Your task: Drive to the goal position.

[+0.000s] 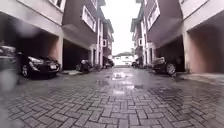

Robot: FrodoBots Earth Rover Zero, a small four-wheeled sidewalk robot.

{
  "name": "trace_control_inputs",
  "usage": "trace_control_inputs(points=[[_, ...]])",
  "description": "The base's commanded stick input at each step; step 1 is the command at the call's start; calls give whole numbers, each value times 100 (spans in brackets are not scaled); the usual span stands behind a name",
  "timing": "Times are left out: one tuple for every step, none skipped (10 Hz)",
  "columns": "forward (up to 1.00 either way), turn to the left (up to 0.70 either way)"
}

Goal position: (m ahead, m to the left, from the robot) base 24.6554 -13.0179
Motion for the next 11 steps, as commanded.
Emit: trace_control_inputs(points=[[70, 0], [70, 0], [70, 0], [70, 0], [70, 0], [70, 0], [70, 0], [70, 0], [70, 0], [70, 0], [70, 0]])
